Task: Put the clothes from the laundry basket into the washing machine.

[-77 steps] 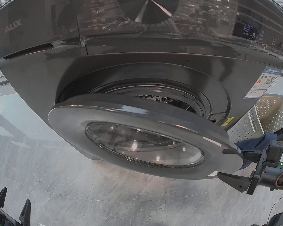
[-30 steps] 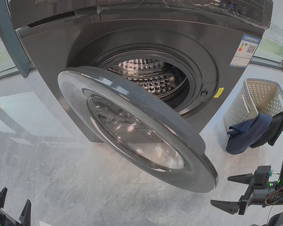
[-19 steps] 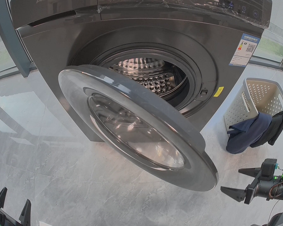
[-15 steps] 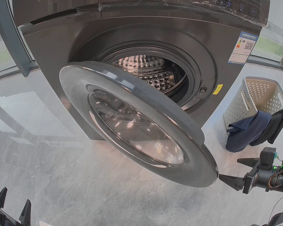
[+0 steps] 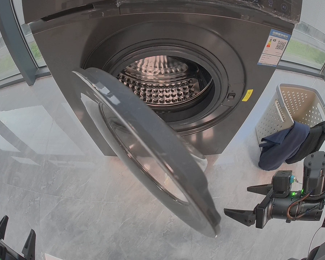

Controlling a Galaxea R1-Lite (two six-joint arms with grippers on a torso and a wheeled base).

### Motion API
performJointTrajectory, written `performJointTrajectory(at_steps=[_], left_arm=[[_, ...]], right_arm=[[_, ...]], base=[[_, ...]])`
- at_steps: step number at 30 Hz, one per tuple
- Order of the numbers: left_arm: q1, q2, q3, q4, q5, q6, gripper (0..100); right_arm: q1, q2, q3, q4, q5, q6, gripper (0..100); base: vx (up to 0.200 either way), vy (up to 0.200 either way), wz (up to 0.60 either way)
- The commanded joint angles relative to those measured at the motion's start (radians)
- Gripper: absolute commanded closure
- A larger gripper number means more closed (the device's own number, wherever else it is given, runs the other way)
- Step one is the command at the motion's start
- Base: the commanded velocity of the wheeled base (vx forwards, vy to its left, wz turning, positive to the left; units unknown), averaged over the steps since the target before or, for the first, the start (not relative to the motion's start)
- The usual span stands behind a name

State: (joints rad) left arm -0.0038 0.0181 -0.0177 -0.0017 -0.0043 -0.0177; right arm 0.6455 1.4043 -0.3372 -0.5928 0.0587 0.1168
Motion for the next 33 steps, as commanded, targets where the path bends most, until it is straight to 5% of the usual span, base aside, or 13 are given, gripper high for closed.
performJointTrajectory(at_steps=[1, 7, 16, 33], left_arm=[[-0.001, -0.015, 0.018, 0.0, 0.001, 0.002, 0], [0.001, -0.015, 0.018, 0.0, 0.0, 0.002, 0], [0.001, -0.015, 0.018, 0.0, 0.0, 0.001, 0], [-0.001, -0.015, 0.018, 0.0, 0.0, 0.001, 0]], right_arm=[[-0.003, -0.007, -0.014, -0.004, -0.011, 0.009, 0], [-0.061, 0.14, -0.18, -0.012, -0.089, 0.058, 0], [-0.072, 0.363, -0.333, -0.133, -0.106, 0.058, 0], [0.082, 0.378, -0.319, -0.136, -0.105, 0.067, 0]], base=[[0.0, 0.0, 0.0], [0.0, 0.0, 0.0], [0.0, 0.0, 0.0], [0.0, 0.0, 0.0]])
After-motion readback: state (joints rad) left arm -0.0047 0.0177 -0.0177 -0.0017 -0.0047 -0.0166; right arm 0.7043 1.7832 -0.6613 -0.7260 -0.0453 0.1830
